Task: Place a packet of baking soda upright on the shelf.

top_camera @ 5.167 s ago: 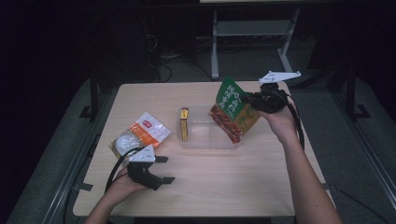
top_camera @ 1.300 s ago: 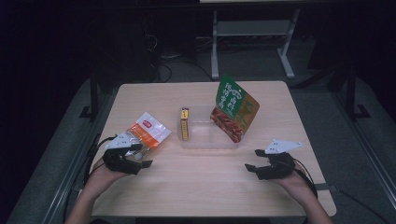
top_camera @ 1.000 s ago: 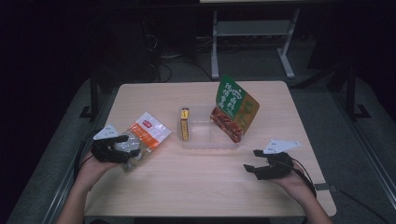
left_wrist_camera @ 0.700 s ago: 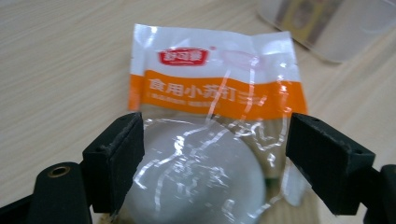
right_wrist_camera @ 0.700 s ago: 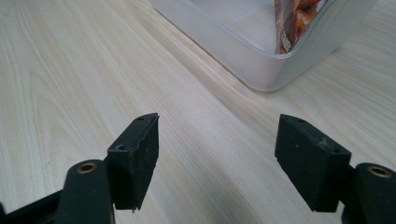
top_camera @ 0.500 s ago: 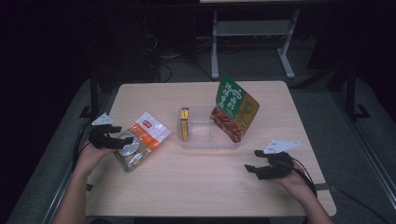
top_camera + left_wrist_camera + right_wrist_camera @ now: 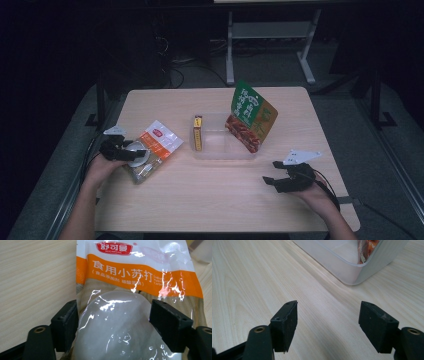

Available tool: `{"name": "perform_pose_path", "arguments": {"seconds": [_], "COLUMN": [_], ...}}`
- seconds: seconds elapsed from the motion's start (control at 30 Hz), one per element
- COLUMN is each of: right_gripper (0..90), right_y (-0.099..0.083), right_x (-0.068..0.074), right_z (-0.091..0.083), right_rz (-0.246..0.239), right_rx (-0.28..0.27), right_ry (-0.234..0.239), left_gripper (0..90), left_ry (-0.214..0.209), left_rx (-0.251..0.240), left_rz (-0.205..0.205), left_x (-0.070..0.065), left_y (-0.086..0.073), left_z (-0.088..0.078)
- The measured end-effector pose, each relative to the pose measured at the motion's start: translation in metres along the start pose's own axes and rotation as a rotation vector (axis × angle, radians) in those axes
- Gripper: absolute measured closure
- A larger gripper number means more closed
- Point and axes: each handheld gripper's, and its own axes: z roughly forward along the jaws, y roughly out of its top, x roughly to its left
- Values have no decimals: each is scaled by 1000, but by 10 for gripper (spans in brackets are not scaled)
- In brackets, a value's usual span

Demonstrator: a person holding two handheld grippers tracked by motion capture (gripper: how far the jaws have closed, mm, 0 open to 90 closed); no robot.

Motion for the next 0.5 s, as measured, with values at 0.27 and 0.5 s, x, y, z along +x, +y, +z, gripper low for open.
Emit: {"name": "perform_pose_path", "arguments": {"seconds": [0.27,0.5], "right_gripper": [313,315], "right_y": [-1,0], "right_x": [-1,1], "right_z": [1,1], "right_rz": [-2,-7], "right_rx": [5,10], "right_ry": [-6,-10], "left_gripper": [360,553], "left_ry": [-10,-48], "left_rx": [-10,3], "left_rz": [-44,-57], "left_x": [6,5], "left_y": [-5,-6], "left_z": [0,0]}}
